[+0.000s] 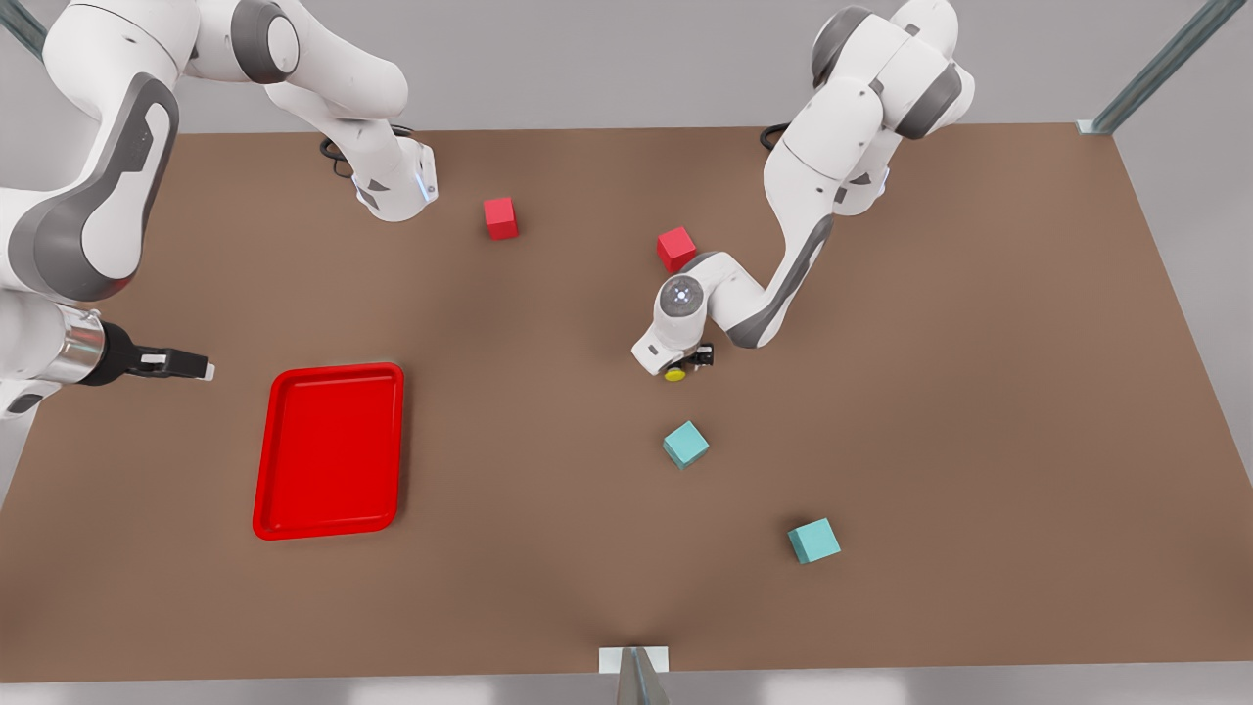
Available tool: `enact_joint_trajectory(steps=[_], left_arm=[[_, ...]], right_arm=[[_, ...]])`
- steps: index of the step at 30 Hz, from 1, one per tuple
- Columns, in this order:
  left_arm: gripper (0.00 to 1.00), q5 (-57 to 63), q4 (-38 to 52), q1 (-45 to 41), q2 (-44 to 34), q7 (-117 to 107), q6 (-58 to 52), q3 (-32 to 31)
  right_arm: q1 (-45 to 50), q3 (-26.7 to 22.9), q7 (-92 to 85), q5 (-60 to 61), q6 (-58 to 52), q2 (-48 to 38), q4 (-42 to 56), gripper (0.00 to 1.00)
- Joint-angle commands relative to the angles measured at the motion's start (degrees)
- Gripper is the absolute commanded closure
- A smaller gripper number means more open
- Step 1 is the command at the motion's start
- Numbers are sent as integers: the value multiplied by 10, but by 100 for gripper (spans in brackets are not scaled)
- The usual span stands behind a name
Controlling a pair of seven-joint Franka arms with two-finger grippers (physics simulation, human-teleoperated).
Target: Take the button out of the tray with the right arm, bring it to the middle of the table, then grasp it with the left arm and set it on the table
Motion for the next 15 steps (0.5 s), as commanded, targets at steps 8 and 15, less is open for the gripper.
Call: enact_joint_trajectory(steps=[8, 15], left_arm=[[25, -2, 2, 0, -4, 18, -5, 1], [50, -10, 4, 0, -3, 18, -6, 1]], right_arm=[[6, 1, -12, 1, 0, -1, 0, 0], [6, 1, -11, 3, 2, 0, 0, 0]])
